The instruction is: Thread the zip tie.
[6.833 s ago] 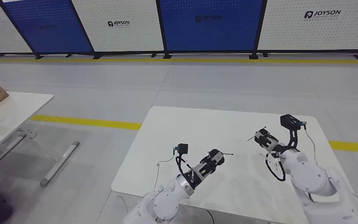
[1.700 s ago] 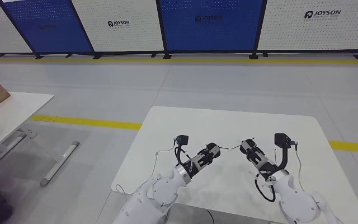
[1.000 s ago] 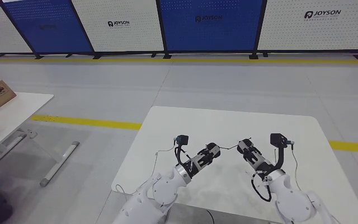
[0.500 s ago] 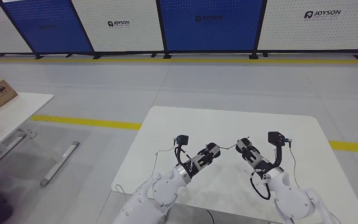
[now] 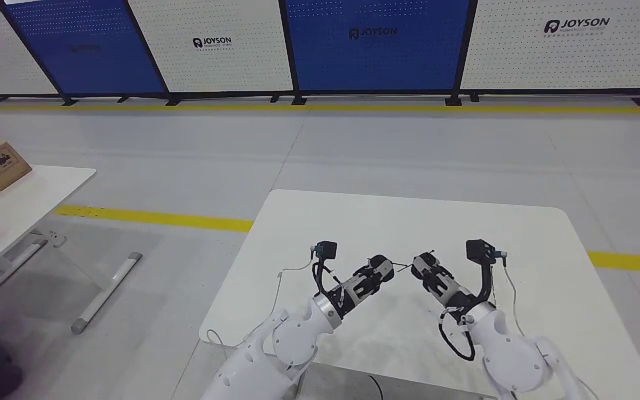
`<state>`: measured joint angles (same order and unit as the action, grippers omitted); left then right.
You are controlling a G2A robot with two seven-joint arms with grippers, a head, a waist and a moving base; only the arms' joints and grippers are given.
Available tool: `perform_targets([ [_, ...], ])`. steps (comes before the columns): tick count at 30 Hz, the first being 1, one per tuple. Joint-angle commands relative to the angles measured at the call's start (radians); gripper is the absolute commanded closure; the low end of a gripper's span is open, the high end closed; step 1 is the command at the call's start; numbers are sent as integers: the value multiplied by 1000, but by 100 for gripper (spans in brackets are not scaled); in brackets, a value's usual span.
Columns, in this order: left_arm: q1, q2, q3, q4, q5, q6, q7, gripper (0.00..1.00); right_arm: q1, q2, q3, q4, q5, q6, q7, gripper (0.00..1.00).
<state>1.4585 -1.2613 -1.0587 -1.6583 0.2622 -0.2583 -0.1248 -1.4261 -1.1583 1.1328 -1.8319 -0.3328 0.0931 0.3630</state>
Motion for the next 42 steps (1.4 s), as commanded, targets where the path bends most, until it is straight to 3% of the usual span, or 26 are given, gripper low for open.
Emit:
perform_targets([
  [1,0,0,0,0,0,0,0,100,-3,-2,2,6,23,-23,-16,100],
  [5,0,0,0,0,0,0,0,100,-21,-6,11,9,51,-61,-69,100],
  [13,0,0,0,0,0,0,0,100,-47,-5,53,8,27,-50,-119,100],
  [42,0,0,0,0,0,0,0,100,-74,-18,61,-6,13,-64,-121,100],
])
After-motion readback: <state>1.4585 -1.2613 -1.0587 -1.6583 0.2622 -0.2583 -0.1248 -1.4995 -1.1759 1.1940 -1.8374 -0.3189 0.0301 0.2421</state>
